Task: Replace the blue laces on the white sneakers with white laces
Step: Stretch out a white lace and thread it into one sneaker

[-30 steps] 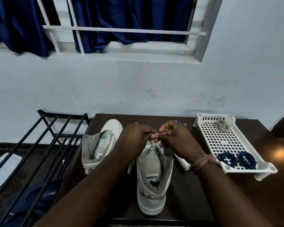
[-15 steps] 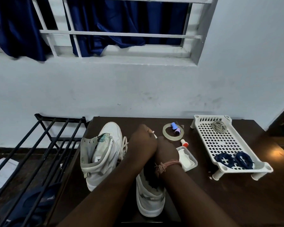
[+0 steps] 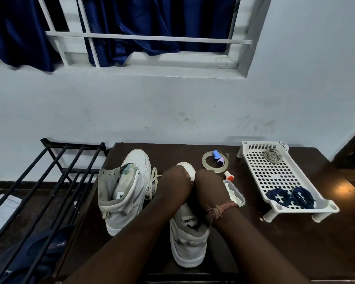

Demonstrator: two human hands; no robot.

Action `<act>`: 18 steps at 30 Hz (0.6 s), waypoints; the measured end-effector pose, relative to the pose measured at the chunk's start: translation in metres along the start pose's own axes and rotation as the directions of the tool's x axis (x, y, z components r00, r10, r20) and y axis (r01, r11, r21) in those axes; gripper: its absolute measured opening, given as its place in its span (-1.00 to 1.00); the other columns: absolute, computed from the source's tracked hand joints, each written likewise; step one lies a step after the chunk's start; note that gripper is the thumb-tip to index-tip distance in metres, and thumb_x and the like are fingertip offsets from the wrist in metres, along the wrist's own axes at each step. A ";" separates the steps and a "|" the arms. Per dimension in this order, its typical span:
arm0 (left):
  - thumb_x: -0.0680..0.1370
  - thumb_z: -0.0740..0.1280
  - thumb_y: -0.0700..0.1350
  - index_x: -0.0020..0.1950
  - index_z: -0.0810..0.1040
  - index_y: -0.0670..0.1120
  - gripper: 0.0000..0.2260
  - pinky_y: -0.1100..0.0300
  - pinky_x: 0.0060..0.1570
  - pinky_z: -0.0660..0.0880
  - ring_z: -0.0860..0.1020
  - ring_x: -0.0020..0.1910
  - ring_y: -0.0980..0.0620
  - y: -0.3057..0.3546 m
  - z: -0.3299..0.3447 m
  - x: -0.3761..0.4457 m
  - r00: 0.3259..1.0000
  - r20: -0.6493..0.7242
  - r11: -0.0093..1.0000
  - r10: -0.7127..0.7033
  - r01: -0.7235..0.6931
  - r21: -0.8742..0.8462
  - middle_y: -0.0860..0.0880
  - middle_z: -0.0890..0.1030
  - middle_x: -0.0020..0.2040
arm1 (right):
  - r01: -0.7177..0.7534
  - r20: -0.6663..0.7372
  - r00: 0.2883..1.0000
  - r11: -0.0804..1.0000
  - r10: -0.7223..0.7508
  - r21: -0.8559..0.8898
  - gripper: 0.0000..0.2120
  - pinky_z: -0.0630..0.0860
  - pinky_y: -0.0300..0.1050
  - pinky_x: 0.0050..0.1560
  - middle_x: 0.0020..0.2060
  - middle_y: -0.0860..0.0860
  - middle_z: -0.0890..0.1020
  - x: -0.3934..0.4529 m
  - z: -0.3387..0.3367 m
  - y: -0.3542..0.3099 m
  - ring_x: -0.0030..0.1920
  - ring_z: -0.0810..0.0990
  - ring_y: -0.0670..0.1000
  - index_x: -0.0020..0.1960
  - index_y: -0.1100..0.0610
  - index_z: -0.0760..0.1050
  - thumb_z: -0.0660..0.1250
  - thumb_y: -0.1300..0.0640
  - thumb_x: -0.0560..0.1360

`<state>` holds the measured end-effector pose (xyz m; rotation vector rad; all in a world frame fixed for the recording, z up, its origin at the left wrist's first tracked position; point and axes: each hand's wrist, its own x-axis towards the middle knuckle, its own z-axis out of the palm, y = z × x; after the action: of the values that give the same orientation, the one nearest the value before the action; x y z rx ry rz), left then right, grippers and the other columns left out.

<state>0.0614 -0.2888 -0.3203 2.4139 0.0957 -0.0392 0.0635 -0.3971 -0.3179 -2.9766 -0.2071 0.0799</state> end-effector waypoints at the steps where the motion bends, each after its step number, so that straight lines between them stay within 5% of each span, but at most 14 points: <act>1: 0.54 0.31 -0.18 -0.24 0.48 -0.06 -0.85 0.14 -0.17 0.33 0.59 -0.03 -0.15 -0.004 0.003 0.001 1.000 -0.007 1.000 0.019 -0.019 0.011 -0.12 0.66 -0.09 | -0.003 -0.012 1.000 0.998 0.004 0.059 -0.85 0.45 -0.11 -0.10 -0.07 0.12 0.63 -0.001 -0.002 0.004 0.00 0.62 0.11 -0.13 0.17 0.47 0.18 0.26 0.59; 4: 0.54 0.34 -0.15 -0.18 0.61 -0.11 -0.88 0.05 -0.06 0.45 0.59 -0.03 -0.11 -0.015 0.010 -0.001 0.994 -0.028 0.994 0.103 -0.101 0.043 -0.09 0.67 -0.12 | -0.105 0.015 0.994 0.920 0.107 0.377 -0.71 0.32 -0.12 -0.36 -0.46 0.07 0.46 0.007 0.008 0.030 -0.35 0.45 0.02 -0.41 0.21 0.40 0.31 0.21 0.46; 7: 0.55 0.35 -0.13 -0.09 0.68 -0.12 -0.87 0.05 -0.02 0.45 0.54 0.03 -0.10 -0.019 0.015 -0.004 0.983 -0.058 0.978 0.176 -0.168 0.120 -0.15 0.61 -0.04 | -0.241 0.145 0.970 0.742 0.193 0.626 -0.81 0.46 -0.21 -0.39 -0.47 0.05 0.61 0.007 0.010 0.047 -0.47 0.49 -0.07 -0.30 0.21 0.66 0.36 0.19 0.45; 12: 0.59 0.31 -0.05 -0.10 0.63 -0.03 -0.85 0.11 -0.08 0.37 0.53 0.05 -0.08 -0.021 0.022 -0.005 0.979 -0.105 0.977 0.176 -0.160 0.141 -0.10 0.57 0.02 | -0.265 0.211 0.963 0.704 0.166 0.658 -0.87 0.53 -0.24 -0.21 -0.30 -0.02 0.72 0.012 0.011 0.051 -0.26 0.62 -0.09 -0.21 0.06 0.74 0.43 0.16 0.47; 18: 0.59 0.28 -0.04 -0.11 0.60 -0.08 -0.82 0.08 -0.09 0.39 0.54 -0.02 -0.08 -0.025 0.030 -0.002 0.967 -0.130 0.967 0.218 -0.195 0.165 -0.10 0.53 -0.03 | -0.272 0.212 0.962 0.687 0.174 0.673 -0.89 0.49 -0.26 -0.23 -0.29 -0.01 0.72 0.011 0.011 0.051 -0.27 0.61 -0.09 -0.18 0.08 0.74 0.44 0.15 0.47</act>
<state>0.0573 -0.2902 -0.3589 2.5633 -0.0961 0.2363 0.0803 -0.4440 -0.3370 -2.2078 0.1555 0.3113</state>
